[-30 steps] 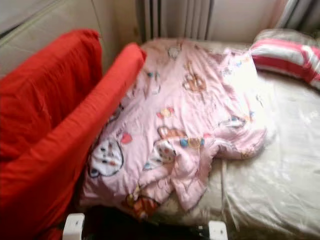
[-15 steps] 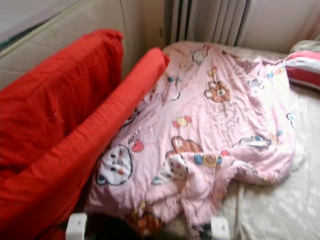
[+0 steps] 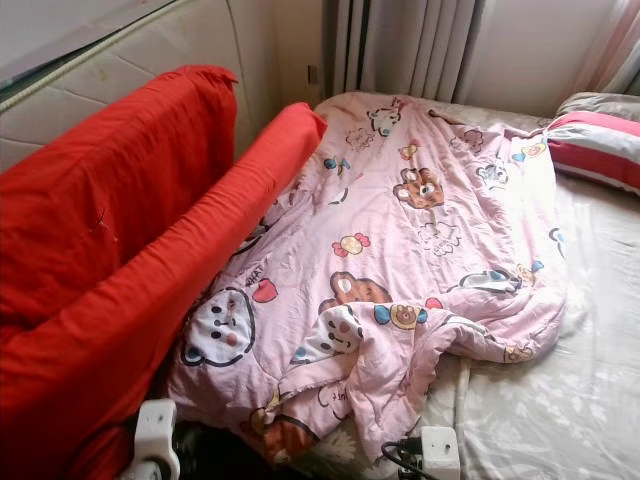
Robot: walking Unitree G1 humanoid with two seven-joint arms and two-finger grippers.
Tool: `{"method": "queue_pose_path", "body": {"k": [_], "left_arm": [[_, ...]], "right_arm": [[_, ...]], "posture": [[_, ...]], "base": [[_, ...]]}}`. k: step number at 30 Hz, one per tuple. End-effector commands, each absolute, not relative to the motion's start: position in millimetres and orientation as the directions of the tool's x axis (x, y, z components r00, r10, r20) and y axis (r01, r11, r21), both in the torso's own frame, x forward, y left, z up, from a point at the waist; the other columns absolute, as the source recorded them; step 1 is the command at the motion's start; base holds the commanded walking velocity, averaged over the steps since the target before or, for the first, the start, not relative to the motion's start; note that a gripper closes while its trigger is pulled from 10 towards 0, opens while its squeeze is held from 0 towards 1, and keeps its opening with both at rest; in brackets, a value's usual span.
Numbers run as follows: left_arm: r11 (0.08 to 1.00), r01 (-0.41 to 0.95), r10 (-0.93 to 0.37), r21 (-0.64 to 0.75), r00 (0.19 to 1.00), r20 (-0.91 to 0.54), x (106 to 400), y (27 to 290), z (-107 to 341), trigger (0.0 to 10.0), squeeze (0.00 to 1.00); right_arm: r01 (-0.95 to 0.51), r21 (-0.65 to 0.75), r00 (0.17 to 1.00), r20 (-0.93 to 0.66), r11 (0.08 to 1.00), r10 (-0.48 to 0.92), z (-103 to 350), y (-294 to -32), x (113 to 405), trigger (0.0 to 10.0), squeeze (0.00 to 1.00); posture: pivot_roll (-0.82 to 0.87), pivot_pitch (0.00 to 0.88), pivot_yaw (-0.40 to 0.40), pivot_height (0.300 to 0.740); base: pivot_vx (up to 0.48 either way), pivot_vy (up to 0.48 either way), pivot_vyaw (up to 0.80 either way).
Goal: Clean up the room
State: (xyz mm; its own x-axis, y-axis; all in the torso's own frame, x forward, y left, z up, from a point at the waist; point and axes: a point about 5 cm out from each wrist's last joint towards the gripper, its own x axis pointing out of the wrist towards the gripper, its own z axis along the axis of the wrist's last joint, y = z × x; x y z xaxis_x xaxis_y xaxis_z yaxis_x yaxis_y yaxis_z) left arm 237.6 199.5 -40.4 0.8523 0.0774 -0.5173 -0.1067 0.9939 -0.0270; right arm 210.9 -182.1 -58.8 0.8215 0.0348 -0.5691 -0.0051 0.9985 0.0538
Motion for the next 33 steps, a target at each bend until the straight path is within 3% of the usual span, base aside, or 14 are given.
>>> {"method": "queue_pose_path", "body": {"k": [1, 9, 18, 29, 33], "left_arm": [[0.993, -0.104, 0.080, -0.046, 0.925, -0.372, 258.8, 200.0, -17.1, 10.0, 0.00], [0.995, -0.090, 0.074, -0.042, 0.953, -0.294, 253.9, 196.1, -12.7, 10.0, 0.00], [0.995, -0.087, 0.070, -0.051, 0.961, -0.267, 247.8, 191.7, -12.4, 10.0, 0.00], [0.996, -0.059, 0.041, -0.063, 0.966, -0.255, 256.2, 183.3, -7.5, 10.0, 0.00], [0.997, -0.057, 0.041, -0.055, 0.963, -0.267, 255.0, 184.6, -9.2, 10.0, 0.00]], "right_arm": [[-0.058, 0.064, 0.930, -0.358, 0.996, 0.078, -20.4, -169.2, 257.7, 10.0, 0.00], [-0.086, 0.063, 0.961, -0.257, 0.994, 0.099, -11.0, -162.5, 258.1, 10.0, 0.00], [-0.110, 0.036, 0.943, -0.311, 0.993, 0.115, -20.1, -161.1, 247.8, 10.0, 0.00], [-0.115, 0.043, 0.930, -0.345, 0.992, 0.123, -22.7, -160.2, 249.2, 10.0, 0.00], [-0.104, 0.016, 0.919, -0.382, 0.994, 0.102, -25.8, -165.1, 249.0, 10.0, 0.00]], "posture": [[-0.06, 0.116, -0.010, 0.740], [-0.07, 0.108, -0.009, 0.740], [-0.07, 0.094, -0.015, 0.740], [-0.07, 0.097, -0.014, 0.672], [-0.06, 0.100, -0.014, 0.667]], "base": [[0.000, 0.000, 0.00], [0.000, 0.000, 0.00], [0.000, 0.000, 0.00], [0.000, 0.000, 0.00], [0.000, 0.000, 0.00]]}}
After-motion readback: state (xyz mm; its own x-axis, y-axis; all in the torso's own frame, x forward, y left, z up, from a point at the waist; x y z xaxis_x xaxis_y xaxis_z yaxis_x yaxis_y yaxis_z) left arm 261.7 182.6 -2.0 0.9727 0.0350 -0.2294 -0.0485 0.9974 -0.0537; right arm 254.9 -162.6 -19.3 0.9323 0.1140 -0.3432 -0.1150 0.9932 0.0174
